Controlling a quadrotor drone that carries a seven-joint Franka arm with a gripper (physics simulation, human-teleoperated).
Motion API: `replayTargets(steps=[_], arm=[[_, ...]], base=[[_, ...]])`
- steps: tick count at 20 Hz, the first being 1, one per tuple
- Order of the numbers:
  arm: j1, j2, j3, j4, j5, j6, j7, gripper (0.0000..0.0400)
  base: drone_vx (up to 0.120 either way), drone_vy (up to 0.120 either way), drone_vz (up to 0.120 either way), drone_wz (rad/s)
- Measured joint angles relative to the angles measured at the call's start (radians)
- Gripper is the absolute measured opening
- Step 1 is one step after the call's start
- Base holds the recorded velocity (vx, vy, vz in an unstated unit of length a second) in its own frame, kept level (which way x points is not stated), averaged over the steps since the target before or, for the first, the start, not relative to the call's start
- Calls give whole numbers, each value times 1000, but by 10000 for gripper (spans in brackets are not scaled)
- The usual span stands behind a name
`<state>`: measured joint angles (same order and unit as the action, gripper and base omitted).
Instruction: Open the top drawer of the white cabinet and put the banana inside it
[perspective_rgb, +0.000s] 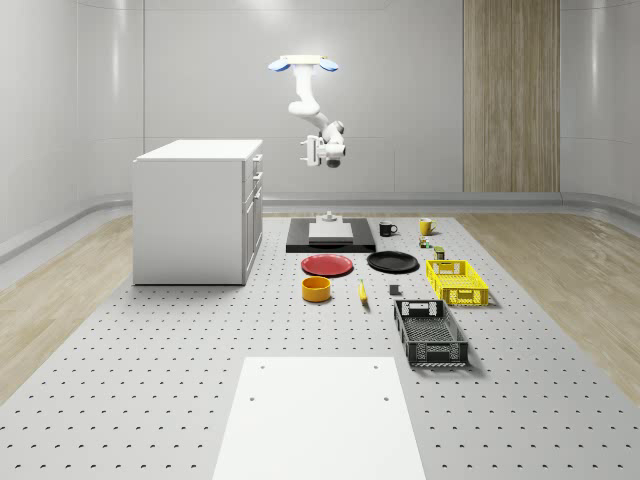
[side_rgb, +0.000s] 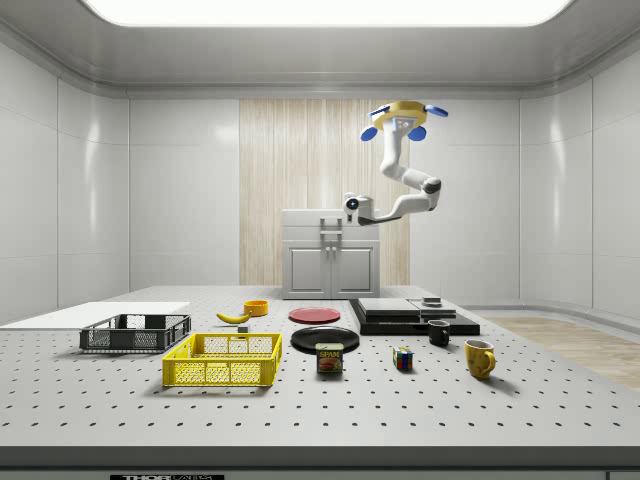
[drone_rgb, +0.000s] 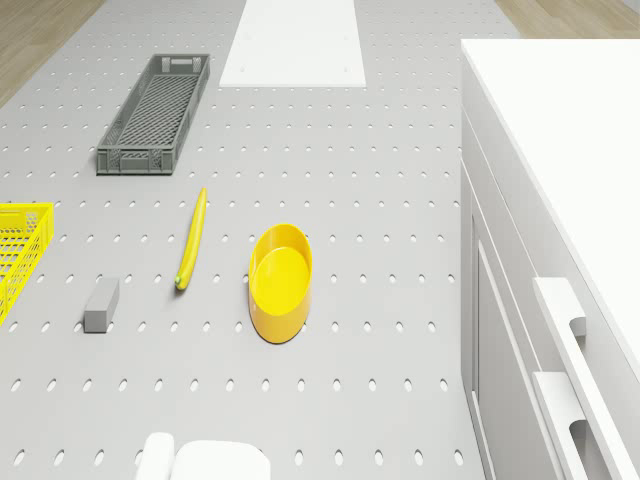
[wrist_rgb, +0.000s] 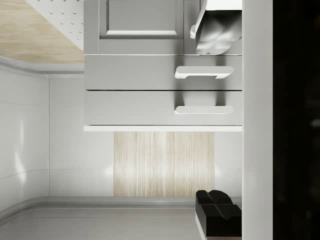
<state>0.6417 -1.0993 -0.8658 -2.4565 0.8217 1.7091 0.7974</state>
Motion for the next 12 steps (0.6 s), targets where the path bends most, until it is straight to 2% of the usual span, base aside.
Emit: replayTargets(steps=[1,9,10,12], arm=[[2,-2,-1,0,-2,2,2,400],[18,-21,-6,-3,-17,17,14,400],[20,-23,-6,-3,-18,19,15,400],[24,-27,-3,-8,-18,28,17,400]], base=[[120,-40,0,0],[120,-120,0,0],[120,-80,0,0],[20,0,0,0]])
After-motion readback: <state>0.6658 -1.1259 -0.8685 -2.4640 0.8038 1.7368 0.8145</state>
